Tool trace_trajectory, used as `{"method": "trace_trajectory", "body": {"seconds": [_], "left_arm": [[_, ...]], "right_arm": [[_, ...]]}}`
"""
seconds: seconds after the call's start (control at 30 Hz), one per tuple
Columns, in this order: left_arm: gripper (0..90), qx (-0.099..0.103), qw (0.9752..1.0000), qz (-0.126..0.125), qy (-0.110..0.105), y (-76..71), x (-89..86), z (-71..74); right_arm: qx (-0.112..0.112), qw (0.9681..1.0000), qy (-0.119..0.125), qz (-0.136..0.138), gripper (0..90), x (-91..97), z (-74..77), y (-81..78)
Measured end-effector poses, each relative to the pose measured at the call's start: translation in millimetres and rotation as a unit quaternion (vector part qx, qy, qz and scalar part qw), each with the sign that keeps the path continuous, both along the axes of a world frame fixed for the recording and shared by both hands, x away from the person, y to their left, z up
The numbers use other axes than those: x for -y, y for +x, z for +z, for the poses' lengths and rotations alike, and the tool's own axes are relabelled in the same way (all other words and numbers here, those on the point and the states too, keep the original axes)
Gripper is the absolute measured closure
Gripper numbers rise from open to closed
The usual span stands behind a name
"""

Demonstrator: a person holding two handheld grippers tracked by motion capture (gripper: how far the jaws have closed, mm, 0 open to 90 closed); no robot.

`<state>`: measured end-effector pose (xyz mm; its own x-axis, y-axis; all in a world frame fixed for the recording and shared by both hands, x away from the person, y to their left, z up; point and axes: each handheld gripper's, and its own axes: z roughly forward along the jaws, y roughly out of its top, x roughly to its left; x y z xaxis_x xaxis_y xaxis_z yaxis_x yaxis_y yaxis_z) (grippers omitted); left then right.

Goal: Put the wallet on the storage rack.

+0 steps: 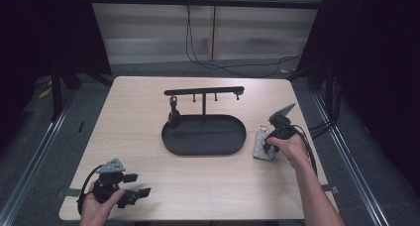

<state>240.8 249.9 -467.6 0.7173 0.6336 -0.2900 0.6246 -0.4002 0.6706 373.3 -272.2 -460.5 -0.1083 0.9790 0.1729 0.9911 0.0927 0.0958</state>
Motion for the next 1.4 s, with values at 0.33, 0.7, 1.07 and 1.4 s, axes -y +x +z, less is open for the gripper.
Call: {"method": "trace_trajectory", "body": {"seconds": [0.33,0.7,1.07,1.4], "left_arm": [[22.5,0.000,1.0000,-0.001,0.000,0.1,0.7,-0.3],[22.5,0.001,1.0000,0.001,-0.002,-0.1,-0.2,-0.1],[22.5,0.003,1.0000,0.003,0.001,-0.3,1.1,0.2],[22.5,0.002,1.0000,0.002,0.001,0.9,1.1,0.2]], "right_arm": [[0.006,0.9996,0.023,-0.012,57.2,7.1,7.5,-3.3],[0.025,0.9991,0.033,-0.004,57.3,3.5,30.0,-0.8],[0.037,0.9986,0.038,-0.005,57.3,2.3,46.4,0.6],[0.049,0.9972,0.056,-0.008,57.3,-0.3,58.2,4.2]]}}
